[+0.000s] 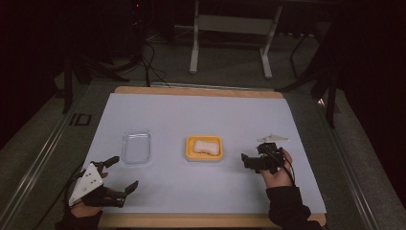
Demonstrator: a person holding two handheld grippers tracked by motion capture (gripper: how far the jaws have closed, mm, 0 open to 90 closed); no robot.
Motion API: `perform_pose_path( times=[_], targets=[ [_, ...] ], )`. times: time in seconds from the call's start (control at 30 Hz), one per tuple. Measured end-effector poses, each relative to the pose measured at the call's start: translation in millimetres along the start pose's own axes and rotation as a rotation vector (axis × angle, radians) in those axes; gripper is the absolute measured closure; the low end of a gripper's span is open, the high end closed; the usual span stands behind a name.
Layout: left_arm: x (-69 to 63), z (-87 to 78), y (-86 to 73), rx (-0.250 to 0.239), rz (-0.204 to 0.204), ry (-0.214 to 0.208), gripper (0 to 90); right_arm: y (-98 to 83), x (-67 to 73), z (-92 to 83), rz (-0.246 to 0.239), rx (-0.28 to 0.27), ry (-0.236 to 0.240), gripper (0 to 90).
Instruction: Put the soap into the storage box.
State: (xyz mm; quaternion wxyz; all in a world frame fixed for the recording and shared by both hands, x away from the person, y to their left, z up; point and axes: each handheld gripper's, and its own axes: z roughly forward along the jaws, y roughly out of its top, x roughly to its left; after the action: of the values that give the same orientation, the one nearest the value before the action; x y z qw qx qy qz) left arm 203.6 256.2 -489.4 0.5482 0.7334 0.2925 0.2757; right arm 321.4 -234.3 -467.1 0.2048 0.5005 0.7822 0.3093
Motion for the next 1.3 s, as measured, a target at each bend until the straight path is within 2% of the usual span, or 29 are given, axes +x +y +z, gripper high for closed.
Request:
perform_pose_path(
  times=[0.33, 0.57, 0.83, 1.3],
  targets=[
    [-0.2, 0.2, 0.1, 0.003, 0.003, -0.002, 1.1, -27.2, -2.5, -12.7, 0.026, -0.025, -0.018, 10.9],
    [-0.1, 0.4, 0.0, 0.008, 0.001, -0.003, 1.1, -40.6, -1.3, -21.2, 0.029, -0.055, -0.002, 10.9],
    [-0.1, 1.1, 0.0, 0.009, 0.000, -0.007, 1.1, -46.0, -6.1, -25.3, 0.050, -0.057, 0.000, 10.9],
    [-0.4, 0.3, 0.1, 0.008, -0.004, -0.010, 1.1, -44.5, -9.4, -27.5, 0.053, -0.084, -0.007, 10.9]
  ],
)
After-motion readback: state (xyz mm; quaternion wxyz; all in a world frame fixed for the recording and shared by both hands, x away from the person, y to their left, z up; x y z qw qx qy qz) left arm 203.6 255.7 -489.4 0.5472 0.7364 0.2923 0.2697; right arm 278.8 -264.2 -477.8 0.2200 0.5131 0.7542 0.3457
